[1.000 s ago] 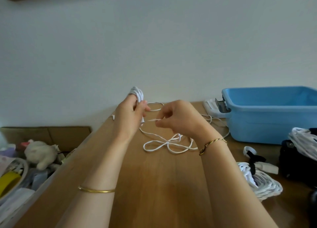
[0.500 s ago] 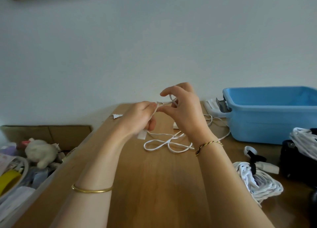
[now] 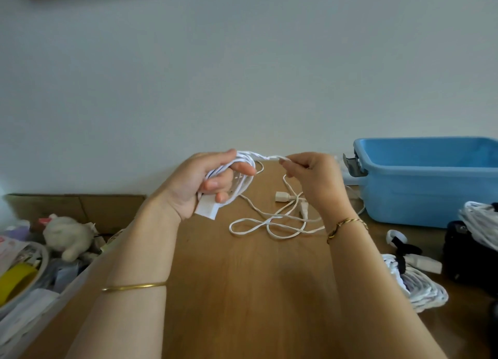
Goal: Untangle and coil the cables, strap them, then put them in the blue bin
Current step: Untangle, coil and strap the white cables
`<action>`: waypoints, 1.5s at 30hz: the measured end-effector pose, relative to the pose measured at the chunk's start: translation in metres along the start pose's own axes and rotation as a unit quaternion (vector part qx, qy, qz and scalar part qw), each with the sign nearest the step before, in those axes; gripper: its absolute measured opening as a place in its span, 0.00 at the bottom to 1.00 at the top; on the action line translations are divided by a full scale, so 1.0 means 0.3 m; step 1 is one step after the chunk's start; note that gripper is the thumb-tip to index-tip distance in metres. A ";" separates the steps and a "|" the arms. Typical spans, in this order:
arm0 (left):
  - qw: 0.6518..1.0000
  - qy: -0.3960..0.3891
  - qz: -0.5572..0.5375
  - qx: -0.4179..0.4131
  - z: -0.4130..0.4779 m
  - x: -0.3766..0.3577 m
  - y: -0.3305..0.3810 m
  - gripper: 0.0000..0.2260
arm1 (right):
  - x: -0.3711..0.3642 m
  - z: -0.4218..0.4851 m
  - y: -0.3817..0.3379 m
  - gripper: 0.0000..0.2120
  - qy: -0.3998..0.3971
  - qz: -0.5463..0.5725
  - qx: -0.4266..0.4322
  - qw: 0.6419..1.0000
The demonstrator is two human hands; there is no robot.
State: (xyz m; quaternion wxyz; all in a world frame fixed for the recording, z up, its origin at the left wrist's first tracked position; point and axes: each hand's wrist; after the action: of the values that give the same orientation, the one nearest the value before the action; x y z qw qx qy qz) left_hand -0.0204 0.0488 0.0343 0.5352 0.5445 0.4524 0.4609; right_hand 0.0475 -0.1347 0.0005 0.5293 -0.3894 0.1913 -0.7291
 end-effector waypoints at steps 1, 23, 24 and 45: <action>0.999 -0.004 -0.037 0.008 0.001 0.003 0.001 0.17 | -0.005 0.000 0.007 0.13 -0.023 -0.016 -0.018 0.999; 0.912 0.352 0.036 -0.209 0.081 0.018 -0.049 0.08 | 0.016 -0.042 -0.217 0.10 -0.429 -0.004 0.021 0.903; 0.901 0.358 0.128 -0.209 0.077 0.016 -0.059 0.09 | 0.022 -0.036 -0.220 0.08 -0.390 -0.004 0.039 0.920; 0.987 -0.154 -0.038 0.025 0.041 -0.006 -0.072 0.09 | -0.044 -0.028 -0.048 0.18 -0.117 0.190 -0.141 0.965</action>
State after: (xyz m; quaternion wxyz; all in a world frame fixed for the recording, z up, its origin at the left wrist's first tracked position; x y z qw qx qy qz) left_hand -0.0085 0.0453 0.0127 0.6016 0.6048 0.3964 0.3393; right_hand 0.0339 -0.1185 0.0005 0.6170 -0.4987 0.2994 -0.5301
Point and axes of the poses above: each hand's wrist, its own z-axis towards the middle knuckle, its own x-axis out of the back of the hand, y = z × x, and after that the axes turned 9 degrees about x, right-handed
